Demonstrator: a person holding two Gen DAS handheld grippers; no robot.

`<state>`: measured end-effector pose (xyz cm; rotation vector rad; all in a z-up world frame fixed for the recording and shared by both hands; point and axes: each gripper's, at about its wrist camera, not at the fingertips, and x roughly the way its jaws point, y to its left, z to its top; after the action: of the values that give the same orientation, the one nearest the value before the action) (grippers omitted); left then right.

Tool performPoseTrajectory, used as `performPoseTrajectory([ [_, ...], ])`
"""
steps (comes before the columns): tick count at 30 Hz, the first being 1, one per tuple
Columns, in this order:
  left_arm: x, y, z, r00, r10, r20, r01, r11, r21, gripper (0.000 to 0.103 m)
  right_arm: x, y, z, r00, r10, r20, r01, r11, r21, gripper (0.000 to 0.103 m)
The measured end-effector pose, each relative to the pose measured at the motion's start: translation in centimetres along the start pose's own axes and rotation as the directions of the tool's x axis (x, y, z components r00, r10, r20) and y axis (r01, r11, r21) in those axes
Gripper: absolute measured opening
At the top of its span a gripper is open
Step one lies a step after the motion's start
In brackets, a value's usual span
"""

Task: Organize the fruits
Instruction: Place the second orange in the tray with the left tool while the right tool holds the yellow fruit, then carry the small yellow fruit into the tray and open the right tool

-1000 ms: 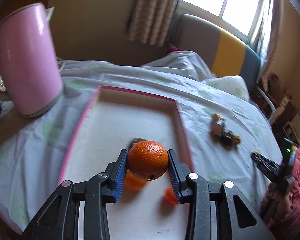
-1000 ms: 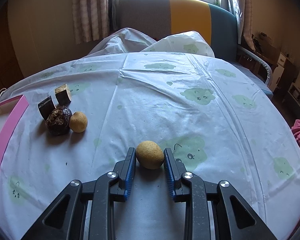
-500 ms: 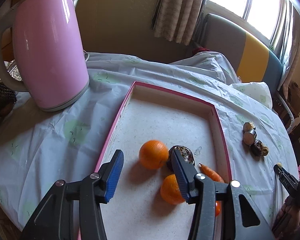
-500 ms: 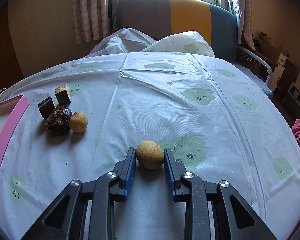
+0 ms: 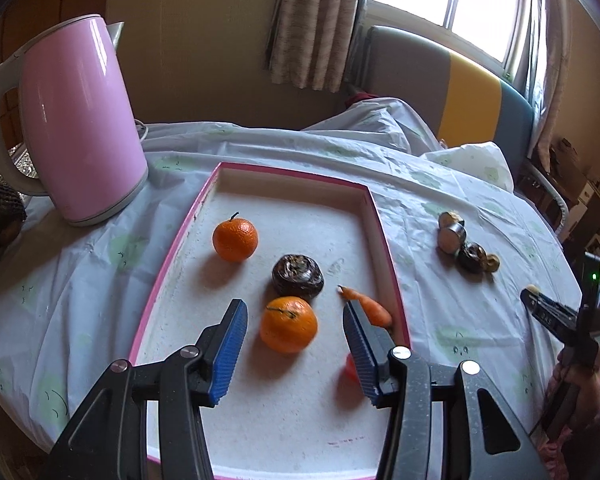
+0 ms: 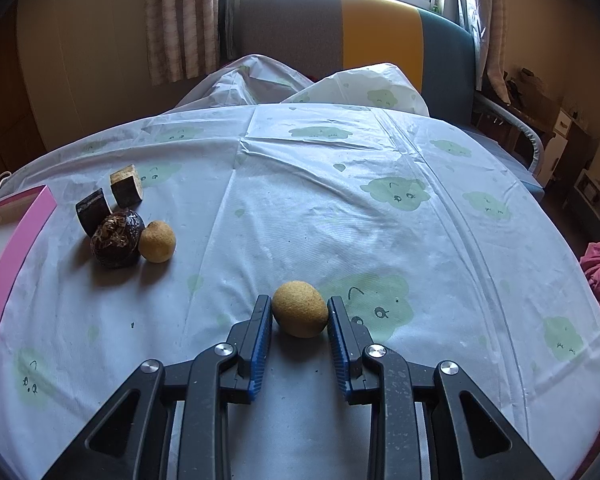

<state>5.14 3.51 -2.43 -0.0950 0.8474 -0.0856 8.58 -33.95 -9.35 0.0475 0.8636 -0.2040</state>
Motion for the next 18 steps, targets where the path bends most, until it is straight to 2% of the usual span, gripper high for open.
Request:
performPoseTrajectory([
  [2, -0.1, -0.1, -0.3, 1.0, -0.005, -0.004, 0.005, 1.0, 0.006, 0.051, -0.2, 0.2, 0.1, 1.0, 0.002, -0.003, -0.002, 1.0, -0.005, 0.028],
  [6, -0.3, -0.1, -1.0, 1.0, -0.01, -0.017, 0.01, 1.0, 0.009, 0.051, -1.7, 1.3, 0.0, 0.998, 0.059, 0.016, -0.058, 0.998, -0.013, 0.027],
  [10, -0.3, 0.0, -1.3, 1.0, -0.013, -0.026, 0.013, 1.0, 0.006, 0.051, -4.0, 4.4, 0.1, 0.985, 0.165, 0.044, -0.162, 0.985, -0.057, 0.027],
  [14, -0.4, 0.4, -1.5, 0.999, -0.02, -0.028, 0.019, 1.0, -0.008, 0.051, -5.9, 9.0, 0.2, 0.955, 0.293, 0.04, -0.285, 0.949, -0.137, 0.027],
  [18, -0.6, 1.3, -1.6, 1.0, -0.02, -0.02, 0.019, 0.999, -0.03, 0.051, -7.6, 13.6, 0.3, 0.906, 0.422, 0.014, -0.412, 0.891, -0.192, 0.027],
])
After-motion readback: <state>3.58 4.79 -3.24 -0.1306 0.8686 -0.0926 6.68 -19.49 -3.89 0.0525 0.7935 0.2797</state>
